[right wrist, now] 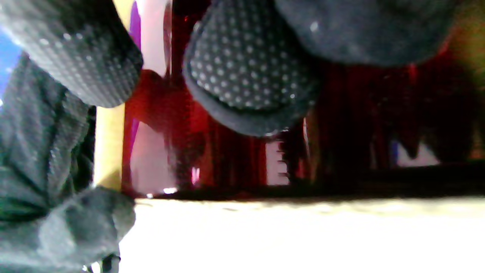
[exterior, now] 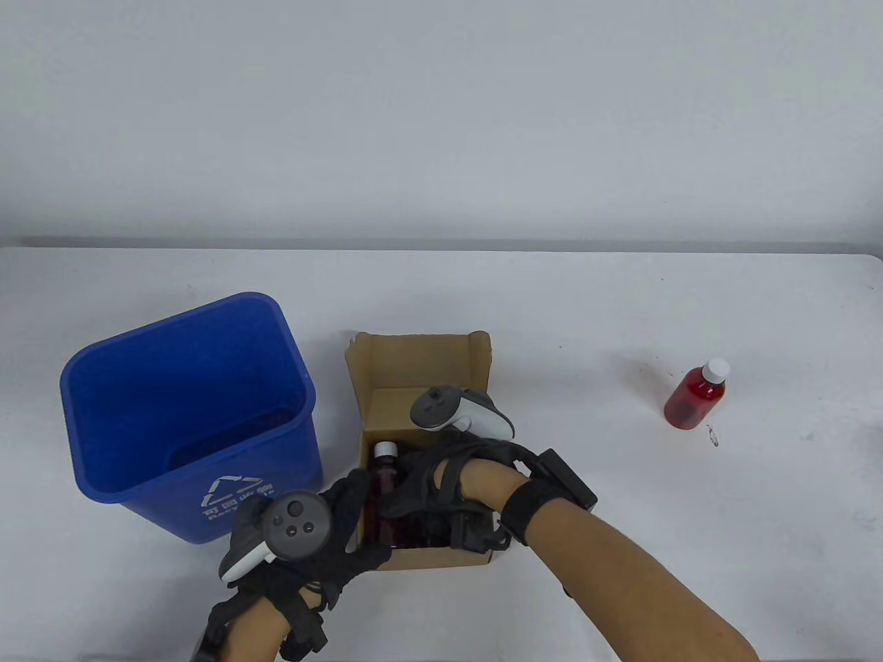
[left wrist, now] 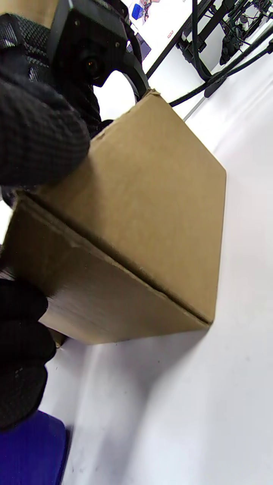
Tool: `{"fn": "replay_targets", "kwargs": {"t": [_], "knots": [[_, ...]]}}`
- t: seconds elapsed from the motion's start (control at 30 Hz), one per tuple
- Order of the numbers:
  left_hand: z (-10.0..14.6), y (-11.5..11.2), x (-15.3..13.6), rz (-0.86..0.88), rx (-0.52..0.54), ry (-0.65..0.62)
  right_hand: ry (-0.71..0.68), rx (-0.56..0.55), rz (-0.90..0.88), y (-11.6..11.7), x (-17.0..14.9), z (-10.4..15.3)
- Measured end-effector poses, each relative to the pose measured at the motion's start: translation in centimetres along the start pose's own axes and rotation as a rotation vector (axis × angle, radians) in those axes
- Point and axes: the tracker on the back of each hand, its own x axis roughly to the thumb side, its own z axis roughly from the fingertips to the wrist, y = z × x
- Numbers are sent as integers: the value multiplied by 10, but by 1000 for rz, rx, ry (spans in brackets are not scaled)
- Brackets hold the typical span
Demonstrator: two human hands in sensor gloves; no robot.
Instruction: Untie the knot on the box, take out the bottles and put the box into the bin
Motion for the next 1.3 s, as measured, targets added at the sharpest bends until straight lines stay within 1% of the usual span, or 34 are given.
{"fn": "replay_targets", "kwargs": {"t": [0.1,0.17,0.23,0.27,0.4,0.53,0.73,0.87,1.0,1.13,1.3], "knots": [[0,0,0,2,0,1,-32,-3,-60,-1,-2,2],[-1,0,0,5,-1,1,-44,2,-47,0,-2,3],[-1,0,-1,7,3,-1,-47,-24,-45,2,-3,4],[-1,0,0,8,4,-1,-44,-20,-41,3,-3,4],[-1,0,-1,11,5,5,-84,-7,-103,5,2,9],[0,0,-1,2,14,8,-81,-24,-4,10,9,11],[0,0,0,-9,15,12,-126,-50,46,14,15,17],[1,0,0,-12,18,16,-204,-136,118,18,24,30],[1,0,0,-13,18,17,-273,-261,90,17,29,48],[1,-1,0,-10,17,19,-308,-369,130,9,32,71],[2,-1,0,-8,17,21,-313,-488,112,-7,25,100]]}}
